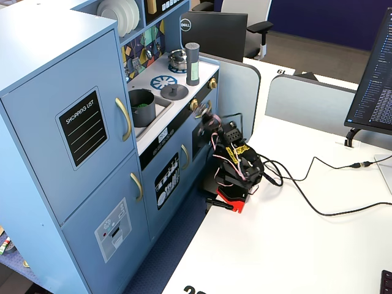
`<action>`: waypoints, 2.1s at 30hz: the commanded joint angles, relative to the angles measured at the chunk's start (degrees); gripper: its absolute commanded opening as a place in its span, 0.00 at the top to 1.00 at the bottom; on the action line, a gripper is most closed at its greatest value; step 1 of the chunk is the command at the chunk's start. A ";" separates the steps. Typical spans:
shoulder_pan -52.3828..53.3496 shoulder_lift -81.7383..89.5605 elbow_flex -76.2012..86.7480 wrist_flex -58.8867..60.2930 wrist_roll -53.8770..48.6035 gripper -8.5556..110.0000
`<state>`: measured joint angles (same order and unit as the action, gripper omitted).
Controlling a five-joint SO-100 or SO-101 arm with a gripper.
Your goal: Put salt in the gray recipient
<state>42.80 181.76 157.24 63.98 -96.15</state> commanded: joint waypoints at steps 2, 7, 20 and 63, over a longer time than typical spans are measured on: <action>9.40 -10.99 -15.12 -18.37 3.87 0.93; 9.49 -26.19 -23.20 -39.64 -0.62 0.86; 9.93 -46.93 -39.29 -57.39 12.83 0.51; 6.50 -92.55 -79.37 -60.56 9.67 0.93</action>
<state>50.10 84.55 81.21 3.43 -89.21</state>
